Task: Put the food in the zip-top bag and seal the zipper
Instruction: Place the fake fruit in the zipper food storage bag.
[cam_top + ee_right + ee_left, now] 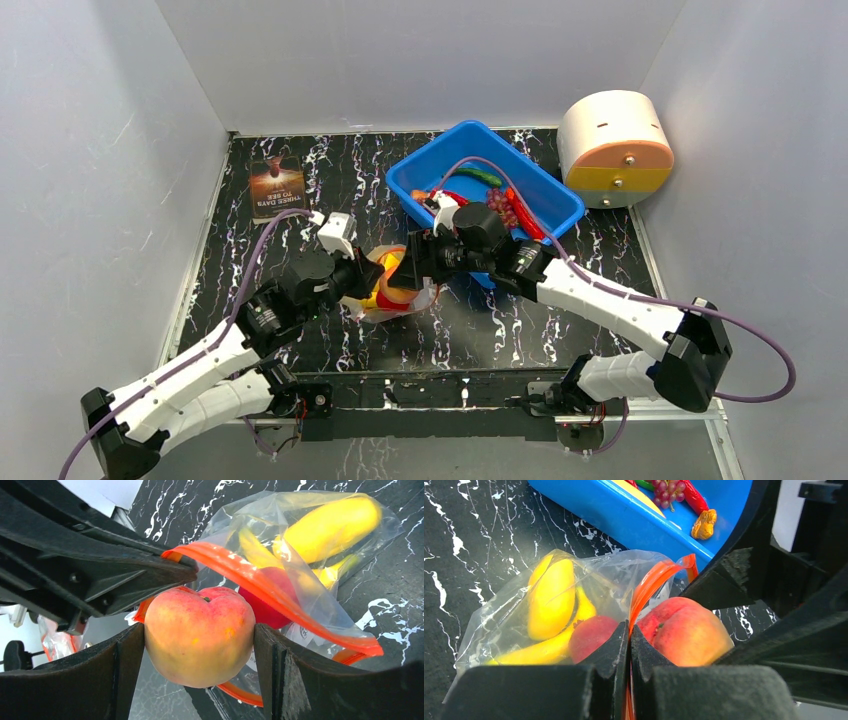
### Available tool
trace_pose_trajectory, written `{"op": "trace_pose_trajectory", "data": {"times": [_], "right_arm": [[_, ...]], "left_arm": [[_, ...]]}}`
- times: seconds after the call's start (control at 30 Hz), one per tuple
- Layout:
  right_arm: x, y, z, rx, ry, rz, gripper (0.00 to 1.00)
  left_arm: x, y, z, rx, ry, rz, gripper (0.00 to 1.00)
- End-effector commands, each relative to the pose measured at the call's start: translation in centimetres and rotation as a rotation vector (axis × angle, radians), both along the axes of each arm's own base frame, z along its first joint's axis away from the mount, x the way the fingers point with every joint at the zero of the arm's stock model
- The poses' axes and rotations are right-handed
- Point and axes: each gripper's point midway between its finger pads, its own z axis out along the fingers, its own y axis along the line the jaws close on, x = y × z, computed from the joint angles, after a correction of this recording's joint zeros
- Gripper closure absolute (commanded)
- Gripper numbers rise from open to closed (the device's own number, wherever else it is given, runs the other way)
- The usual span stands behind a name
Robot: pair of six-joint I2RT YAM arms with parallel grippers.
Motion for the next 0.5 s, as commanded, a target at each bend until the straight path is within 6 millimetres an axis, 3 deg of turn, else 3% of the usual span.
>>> {"op": "trace_pose_trajectory", "data": {"times": [0.0, 0.47], "right_arm": [[1.3, 0.9, 1.7, 0.062, -0.083, -0.038, 0.51], [3.8, 2.0, -0.1, 0.076, -0.101, -0.129, 0.49]], "left_arm": [[-0.1, -0.3, 3.6, -0.097, -0.046, -0.002, 1.00], [-0.3, -0.5, 4.5, -0.141, -0.046, -0.004, 1.00]]}}
